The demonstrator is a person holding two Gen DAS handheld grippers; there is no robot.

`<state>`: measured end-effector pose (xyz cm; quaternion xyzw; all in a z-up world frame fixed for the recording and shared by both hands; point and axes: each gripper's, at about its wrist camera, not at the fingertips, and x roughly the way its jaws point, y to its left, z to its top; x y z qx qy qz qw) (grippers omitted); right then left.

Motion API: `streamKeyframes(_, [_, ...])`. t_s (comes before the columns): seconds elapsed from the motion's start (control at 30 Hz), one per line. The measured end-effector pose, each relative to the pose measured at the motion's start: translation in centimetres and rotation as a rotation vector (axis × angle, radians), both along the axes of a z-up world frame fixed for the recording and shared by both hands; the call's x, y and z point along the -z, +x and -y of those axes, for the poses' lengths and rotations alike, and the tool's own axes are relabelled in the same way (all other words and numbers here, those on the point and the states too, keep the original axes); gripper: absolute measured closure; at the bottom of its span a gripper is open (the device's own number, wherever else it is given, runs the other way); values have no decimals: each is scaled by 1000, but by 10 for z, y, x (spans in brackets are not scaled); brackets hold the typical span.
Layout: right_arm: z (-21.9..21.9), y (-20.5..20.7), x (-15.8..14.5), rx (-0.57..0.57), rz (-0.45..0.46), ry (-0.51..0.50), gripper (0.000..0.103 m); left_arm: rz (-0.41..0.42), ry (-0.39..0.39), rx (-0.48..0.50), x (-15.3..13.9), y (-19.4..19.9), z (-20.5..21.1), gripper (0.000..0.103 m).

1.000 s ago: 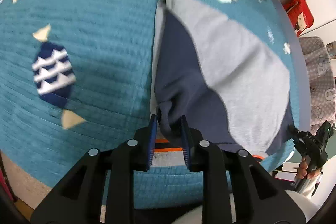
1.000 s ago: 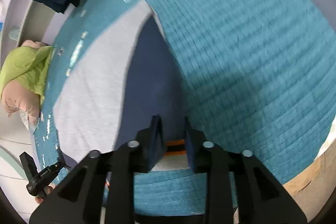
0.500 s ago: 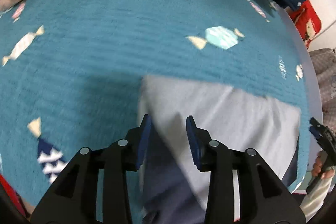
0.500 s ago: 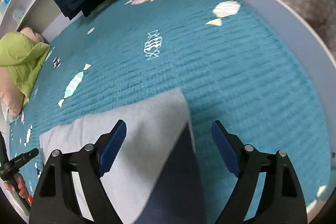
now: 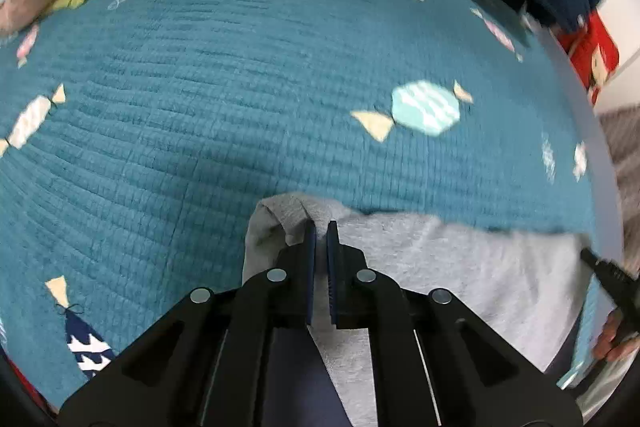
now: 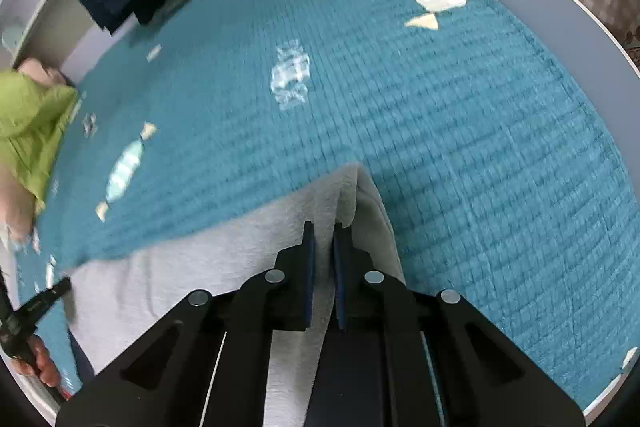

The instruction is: Fold large clothes

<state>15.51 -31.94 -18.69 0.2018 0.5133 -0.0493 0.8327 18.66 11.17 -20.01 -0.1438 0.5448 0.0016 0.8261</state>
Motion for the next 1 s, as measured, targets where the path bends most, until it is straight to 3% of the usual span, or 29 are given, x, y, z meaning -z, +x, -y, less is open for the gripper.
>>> streamKeyframes(0.1, [5, 13, 10, 40, -33, 17, 95, -30, -24, -24, 8, 15, -7, 98])
streamKeyframes(0.2, [3, 25, 32, 13, -78, -17, 94, -55, -1, -19, 33, 30, -7, 94])
streamKeyframes(0.27, [-1, 22, 28, 9, -83, -60, 87, -82, 12, -15, 36, 34, -6, 91])
streamKeyframes(0.33, [-3, 13, 14, -12, -80, -78, 70, -75, 47, 5, 20, 29, -2, 89])
streamKeyframes(0.43, [-7, -18, -18, -43, 20, -149, 48, -5, 234, 54, -12, 11, 9, 84])
streamKeyframes(0.47, [-6, -28, -24, -39, 32, -167, 48, 13, 253, 56, -19, 3, 10, 79])
streamKeyframes(0.53, [-5, -52, -28, -28, 41, -150, 50, 44, 211, 76, -32, -21, 13, 79])
streamKeyframes(0.57, [-7, -62, -26, -43, 41, -130, 56, 48, 199, 83, -34, -29, 15, 79])
streamKeyframes(0.6, [-10, -70, -23, -54, 26, -123, 73, 42, 180, 90, -34, -40, 18, 79])
streamKeyframes(0.63, [-15, -82, -16, -49, -9, -122, 82, 16, 150, 97, -28, -54, 23, 79])
streamKeyframes(0.73, [-30, -111, 20, -50, -105, -10, 94, -76, 99, 112, 1, -83, 33, 79])
streamKeyframes(0.77, [-40, -121, 38, -66, -140, 1, 94, -111, 118, 112, 21, -96, 35, 80])
streamKeyframes(0.8, [-47, -130, 40, -76, -98, -42, 95, -121, 139, 110, 35, -104, 36, 80])
streamKeyframes(0.83, [-60, -138, 36, -116, -56, -138, 95, -75, 165, 121, 41, -114, 39, 80])
streamKeyframes(0.87, [-69, -140, 32, -139, -71, -197, 95, -42, 204, 142, 38, -120, 43, 80])
streamKeyframes(0.93, [-73, -144, 22, -135, -105, -185, 95, -62, 280, 171, 28, -126, 52, 80])
streamKeyframes(1.0, [-74, -151, 16, -148, -131, -101, 95, -67, 259, 165, 13, -134, 52, 80])
